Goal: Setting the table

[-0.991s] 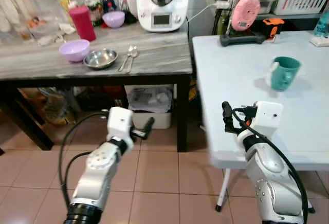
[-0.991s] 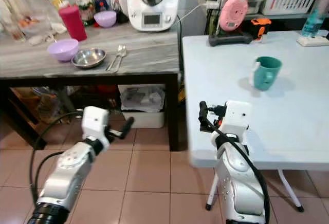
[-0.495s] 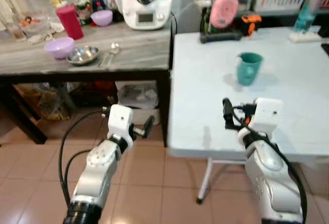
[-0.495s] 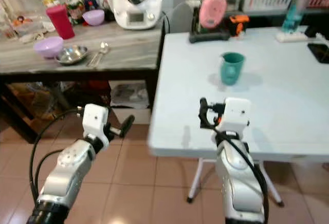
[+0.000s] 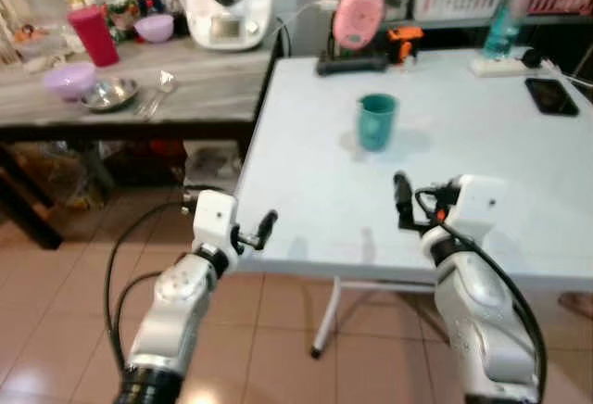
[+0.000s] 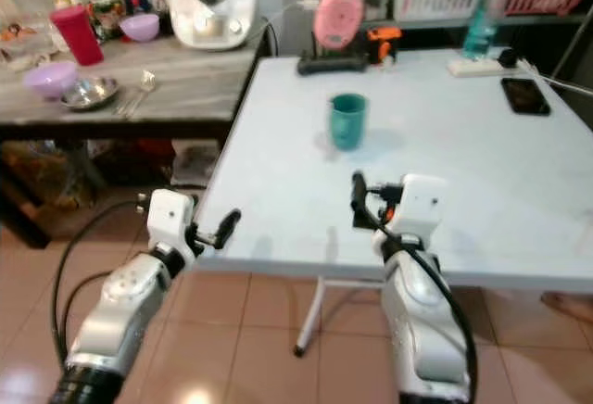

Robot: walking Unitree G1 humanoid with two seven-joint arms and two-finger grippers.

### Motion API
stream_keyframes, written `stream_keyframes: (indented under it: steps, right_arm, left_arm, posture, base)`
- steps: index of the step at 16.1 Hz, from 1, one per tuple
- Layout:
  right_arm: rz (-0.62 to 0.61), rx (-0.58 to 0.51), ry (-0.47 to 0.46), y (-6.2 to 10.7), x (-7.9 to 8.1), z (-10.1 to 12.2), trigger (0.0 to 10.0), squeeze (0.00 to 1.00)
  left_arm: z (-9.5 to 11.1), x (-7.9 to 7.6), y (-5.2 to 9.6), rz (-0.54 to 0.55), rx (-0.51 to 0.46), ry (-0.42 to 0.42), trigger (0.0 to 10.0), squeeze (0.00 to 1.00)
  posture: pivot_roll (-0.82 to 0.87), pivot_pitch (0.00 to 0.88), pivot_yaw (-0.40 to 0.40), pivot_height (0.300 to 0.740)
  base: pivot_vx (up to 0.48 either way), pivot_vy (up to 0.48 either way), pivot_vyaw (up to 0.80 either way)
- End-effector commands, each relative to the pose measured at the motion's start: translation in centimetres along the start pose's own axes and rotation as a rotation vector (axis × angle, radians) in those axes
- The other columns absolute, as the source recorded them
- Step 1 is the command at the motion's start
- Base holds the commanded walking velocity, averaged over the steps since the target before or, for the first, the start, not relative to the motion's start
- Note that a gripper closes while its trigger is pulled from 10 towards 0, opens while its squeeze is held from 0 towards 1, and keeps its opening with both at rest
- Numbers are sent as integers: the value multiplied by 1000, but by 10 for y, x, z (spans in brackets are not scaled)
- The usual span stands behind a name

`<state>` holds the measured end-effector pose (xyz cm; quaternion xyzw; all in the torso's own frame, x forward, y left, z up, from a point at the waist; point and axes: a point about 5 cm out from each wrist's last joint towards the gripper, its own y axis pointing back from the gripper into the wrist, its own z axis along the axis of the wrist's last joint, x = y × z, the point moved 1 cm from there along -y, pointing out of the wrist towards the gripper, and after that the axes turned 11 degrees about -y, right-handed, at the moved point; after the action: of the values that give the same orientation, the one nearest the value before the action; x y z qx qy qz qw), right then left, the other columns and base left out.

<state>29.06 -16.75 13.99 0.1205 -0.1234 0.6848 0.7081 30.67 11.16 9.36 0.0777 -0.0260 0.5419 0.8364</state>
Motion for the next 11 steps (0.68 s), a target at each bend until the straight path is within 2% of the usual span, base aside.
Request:
stream_keyframes:
  steps: [1, 3, 6, 8, 9, 10, 11]
  right_arm:
    - [21, -4, -44, -1, 5, 3, 10000, 0]
    - [9, -8, -20, -1, 3, 3, 10000, 0]
    - [-16, -19, 114, -2, 3, 3, 10000, 0]
    - [75, -19, 113, 0, 19, 0, 10000, 0]
    - [92, -30, 167, 0, 23, -1, 10000, 0]
    - [90, 3, 122, 1, 22, -4, 10000, 0]
    - [94, 5, 122, 1, 22, -4, 10000, 0]
  left_arm:
    - [7, 6, 0, 6, -34, -4, 10000, 0]
    - [10, 4, 1, -30, -55, 20, 10000, 0]
    - [10, 3, 1, -51, -59, 29, 10000, 0]
    - [11, 1, 2, -70, -67, 31, 10000, 0]
    - [12, 0, 3, -77, -70, 35, 10000, 0]
    - [12, 0, 3, -79, -71, 41, 10000, 0]
    - [12, 0, 3, -81, -71, 42, 10000, 0]
  posture:
    - [-281, 0, 106, 740]
    - [-283, 0, 107, 740]
    - [-283, 0, 109, 740]
    - [-281, 0, 112, 740]
    - [-280, 0, 112, 740]
    - [-280, 0, 112, 740]
    - [-279, 0, 113, 740]
  base:
    - [0, 0, 0]
    - [0, 0, 0]
    - [0, 0, 0]
    - [139, 0, 0]
    - [270, 0, 0]
    - [296, 0, 0]
    - [296, 0, 0]
